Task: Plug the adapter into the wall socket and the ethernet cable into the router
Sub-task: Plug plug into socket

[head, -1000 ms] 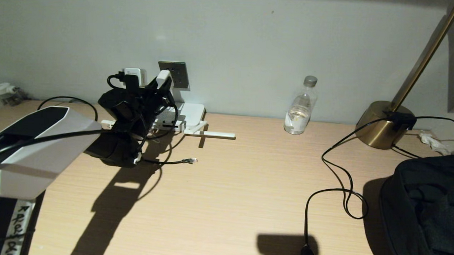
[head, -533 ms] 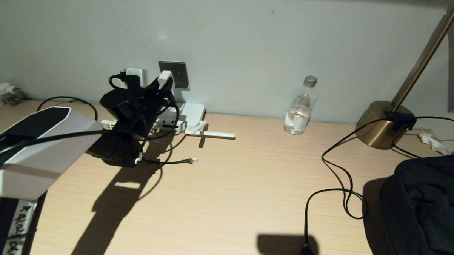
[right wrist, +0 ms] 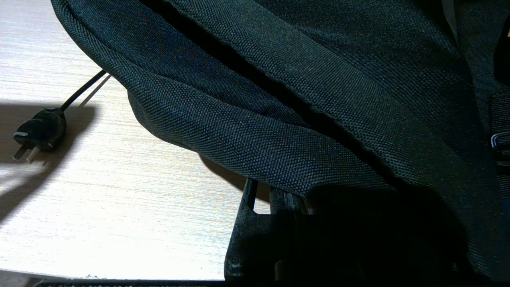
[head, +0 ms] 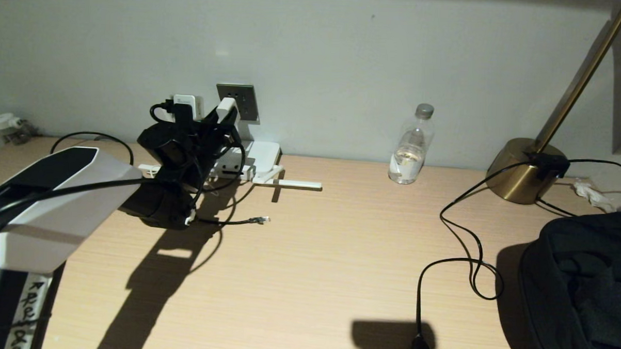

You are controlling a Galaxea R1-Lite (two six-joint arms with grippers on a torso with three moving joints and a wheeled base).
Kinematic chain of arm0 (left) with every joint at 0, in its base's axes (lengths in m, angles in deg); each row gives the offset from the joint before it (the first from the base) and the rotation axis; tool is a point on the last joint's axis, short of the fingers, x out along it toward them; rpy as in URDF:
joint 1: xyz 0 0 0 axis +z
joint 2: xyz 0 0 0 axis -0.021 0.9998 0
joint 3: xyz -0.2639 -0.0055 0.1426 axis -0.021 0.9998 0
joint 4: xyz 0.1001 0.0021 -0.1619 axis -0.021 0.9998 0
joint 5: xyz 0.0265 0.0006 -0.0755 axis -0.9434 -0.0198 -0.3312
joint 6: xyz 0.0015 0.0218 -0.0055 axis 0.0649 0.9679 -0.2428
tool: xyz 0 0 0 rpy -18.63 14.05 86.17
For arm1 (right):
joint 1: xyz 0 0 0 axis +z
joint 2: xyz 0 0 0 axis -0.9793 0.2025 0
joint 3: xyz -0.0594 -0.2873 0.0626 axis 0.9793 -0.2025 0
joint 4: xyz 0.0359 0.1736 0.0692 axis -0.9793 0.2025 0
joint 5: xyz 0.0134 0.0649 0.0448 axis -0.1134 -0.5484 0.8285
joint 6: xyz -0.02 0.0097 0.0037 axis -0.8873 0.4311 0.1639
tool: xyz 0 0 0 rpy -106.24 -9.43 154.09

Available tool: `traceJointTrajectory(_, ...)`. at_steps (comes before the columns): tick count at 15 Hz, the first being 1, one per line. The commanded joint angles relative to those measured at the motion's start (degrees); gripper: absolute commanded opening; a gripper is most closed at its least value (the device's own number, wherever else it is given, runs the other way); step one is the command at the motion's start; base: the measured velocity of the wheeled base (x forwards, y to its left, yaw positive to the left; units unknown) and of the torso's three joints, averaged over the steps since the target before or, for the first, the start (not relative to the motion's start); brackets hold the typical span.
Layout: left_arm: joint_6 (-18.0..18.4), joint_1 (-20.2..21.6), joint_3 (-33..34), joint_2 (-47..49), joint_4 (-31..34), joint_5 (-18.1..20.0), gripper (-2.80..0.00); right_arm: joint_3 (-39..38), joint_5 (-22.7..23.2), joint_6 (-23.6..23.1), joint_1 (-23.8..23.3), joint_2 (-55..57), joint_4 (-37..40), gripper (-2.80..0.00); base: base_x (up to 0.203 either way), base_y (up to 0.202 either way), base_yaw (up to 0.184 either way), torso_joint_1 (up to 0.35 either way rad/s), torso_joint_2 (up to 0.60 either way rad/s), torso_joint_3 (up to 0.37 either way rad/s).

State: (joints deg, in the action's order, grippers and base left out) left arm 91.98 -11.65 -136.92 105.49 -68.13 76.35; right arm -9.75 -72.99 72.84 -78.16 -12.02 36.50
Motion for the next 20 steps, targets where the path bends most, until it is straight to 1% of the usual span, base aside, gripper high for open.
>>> traceJointTrajectory(1,0.0,0.1,0.0,0.0,-0.4,0.1,-2.8,0.0,0.0,0.0,0.0,0.0,0.0,-2.8,0.0,0.0,0.0,0.0,0.0,0.0)
traceJointTrajectory(20,0.2,0.0,-0.8,-0.2,-0.4,0.0,-2.8,0.0,0.0,0.0,0.0,0.0,0.0,-2.8,0.0,0.0,0.0,0.0,0.0,0.0)
